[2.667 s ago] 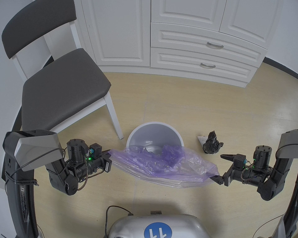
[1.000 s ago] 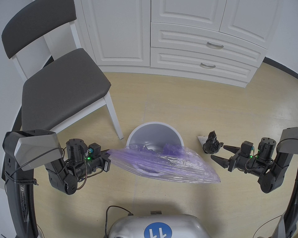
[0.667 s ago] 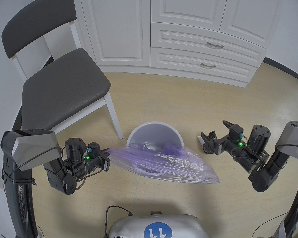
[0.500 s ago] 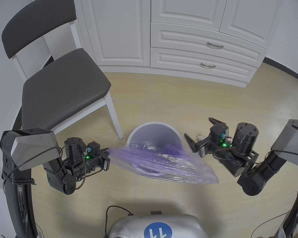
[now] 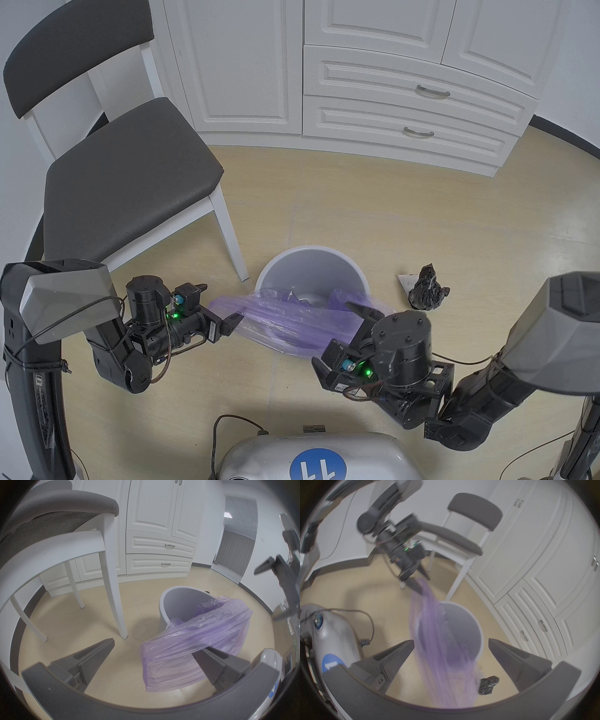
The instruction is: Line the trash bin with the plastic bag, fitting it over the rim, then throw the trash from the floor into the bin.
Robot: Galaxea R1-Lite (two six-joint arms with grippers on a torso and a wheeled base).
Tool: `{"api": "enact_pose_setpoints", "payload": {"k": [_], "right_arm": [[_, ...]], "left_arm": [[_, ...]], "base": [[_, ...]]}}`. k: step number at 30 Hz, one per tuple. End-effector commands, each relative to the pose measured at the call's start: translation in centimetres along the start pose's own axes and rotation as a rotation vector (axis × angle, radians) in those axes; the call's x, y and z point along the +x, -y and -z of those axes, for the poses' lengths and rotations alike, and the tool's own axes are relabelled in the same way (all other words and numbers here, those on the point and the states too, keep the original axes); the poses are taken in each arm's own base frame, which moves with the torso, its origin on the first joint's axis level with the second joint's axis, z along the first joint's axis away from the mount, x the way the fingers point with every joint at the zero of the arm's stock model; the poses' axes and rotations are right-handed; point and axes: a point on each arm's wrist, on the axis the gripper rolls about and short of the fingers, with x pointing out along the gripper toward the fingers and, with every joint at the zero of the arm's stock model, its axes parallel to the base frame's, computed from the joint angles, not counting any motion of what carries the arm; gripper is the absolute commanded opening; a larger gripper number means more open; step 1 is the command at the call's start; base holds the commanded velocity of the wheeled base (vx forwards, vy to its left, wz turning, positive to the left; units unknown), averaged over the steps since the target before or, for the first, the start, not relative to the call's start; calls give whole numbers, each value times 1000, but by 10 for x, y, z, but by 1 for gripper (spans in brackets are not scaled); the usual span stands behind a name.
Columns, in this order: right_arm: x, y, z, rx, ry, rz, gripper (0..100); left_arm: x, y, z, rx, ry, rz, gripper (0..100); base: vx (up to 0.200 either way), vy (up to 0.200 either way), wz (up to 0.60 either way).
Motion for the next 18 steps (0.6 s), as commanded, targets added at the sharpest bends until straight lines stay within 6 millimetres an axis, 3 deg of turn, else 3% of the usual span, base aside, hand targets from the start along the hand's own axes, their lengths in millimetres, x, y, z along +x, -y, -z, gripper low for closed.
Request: {"api": "enact_pose_setpoints", "payload": {"k": [1,10,18], "right_arm": [[12,-34,21,-65,-76,-79,100],[40,-43,21,-47,-102,-22,100],[58,-38,18,-11,-88,62,100]], "left_arm": [[1,-2,-2,1,10,-2,100],[11,3,-13,-68,62,-18,100],[12,3,-15,-76,67,-50,100]], "base": [[0,0,0],[0,0,0],[0,0,0]]}}
